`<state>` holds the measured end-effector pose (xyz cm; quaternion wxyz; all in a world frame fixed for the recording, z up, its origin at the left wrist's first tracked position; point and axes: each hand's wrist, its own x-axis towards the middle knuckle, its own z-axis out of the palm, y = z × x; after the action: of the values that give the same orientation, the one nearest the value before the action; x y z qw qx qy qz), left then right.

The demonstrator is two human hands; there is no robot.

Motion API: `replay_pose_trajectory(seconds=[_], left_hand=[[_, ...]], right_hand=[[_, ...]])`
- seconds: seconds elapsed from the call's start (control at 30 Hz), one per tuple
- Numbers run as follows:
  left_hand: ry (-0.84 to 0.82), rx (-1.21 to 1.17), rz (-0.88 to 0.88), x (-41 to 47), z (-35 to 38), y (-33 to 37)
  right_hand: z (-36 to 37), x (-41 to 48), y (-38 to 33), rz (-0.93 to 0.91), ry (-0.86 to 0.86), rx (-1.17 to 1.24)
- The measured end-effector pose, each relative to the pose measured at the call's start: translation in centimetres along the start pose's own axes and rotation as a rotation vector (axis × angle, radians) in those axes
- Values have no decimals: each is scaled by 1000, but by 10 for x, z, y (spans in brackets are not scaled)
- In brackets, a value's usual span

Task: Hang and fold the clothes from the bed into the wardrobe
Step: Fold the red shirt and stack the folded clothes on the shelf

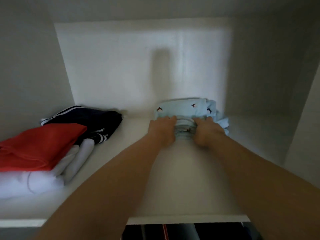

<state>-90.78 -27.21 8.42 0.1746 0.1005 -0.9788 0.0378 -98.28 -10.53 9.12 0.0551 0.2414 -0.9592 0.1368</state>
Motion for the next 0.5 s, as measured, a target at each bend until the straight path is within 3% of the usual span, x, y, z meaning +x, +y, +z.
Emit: replay_pose_trajectory(seconds=[0.2,0.5], left_hand=[[-68,116,-186,-37,-27,-94],[-90,211,-222,-60,-22,-115]], right_hand=[[24,-9,-96,-281,47,-45],[44,-2,-122,-319,53,-49]])
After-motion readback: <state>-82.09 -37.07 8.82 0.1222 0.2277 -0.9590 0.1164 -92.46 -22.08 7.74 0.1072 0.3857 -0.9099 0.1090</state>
